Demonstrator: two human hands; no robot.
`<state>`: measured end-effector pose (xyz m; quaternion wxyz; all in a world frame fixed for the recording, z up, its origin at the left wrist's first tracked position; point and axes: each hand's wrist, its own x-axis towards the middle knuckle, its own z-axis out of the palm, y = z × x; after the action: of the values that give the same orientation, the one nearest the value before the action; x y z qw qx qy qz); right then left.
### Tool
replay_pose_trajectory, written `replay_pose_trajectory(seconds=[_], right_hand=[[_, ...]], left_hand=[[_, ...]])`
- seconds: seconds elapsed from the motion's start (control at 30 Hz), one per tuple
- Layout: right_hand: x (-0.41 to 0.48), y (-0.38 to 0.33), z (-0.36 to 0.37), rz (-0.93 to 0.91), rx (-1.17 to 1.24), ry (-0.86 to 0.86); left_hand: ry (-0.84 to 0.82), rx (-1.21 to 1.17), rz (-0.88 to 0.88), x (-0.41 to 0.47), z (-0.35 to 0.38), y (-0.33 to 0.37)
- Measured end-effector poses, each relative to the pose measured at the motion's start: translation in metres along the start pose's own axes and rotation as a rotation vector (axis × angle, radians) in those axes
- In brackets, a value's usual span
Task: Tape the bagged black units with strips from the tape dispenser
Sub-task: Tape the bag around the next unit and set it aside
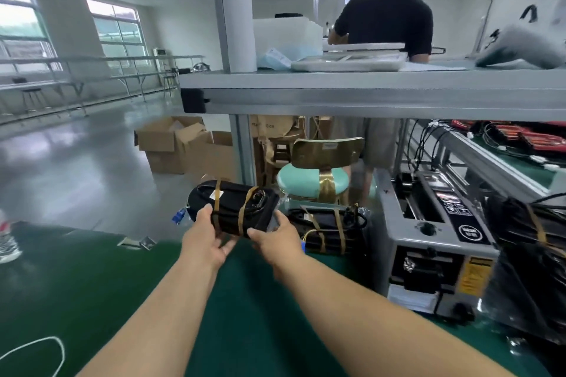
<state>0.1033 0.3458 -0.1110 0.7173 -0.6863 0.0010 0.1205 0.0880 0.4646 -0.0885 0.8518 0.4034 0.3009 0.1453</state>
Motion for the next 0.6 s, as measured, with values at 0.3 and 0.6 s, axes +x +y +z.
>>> replay_pose_trajectory(seconds=[0.3,0.6], right_hand=[[0.040,0.017,0.021,0.080,-0.052,0.339],[0.024,0.035,0.036,-0.018,-0.073,0.299]], left_hand=[[0.159,0.024,0.045,0.077,0.008,-0.023],[0.180,0.316,0.087,0.102,0.019,-0.037]])
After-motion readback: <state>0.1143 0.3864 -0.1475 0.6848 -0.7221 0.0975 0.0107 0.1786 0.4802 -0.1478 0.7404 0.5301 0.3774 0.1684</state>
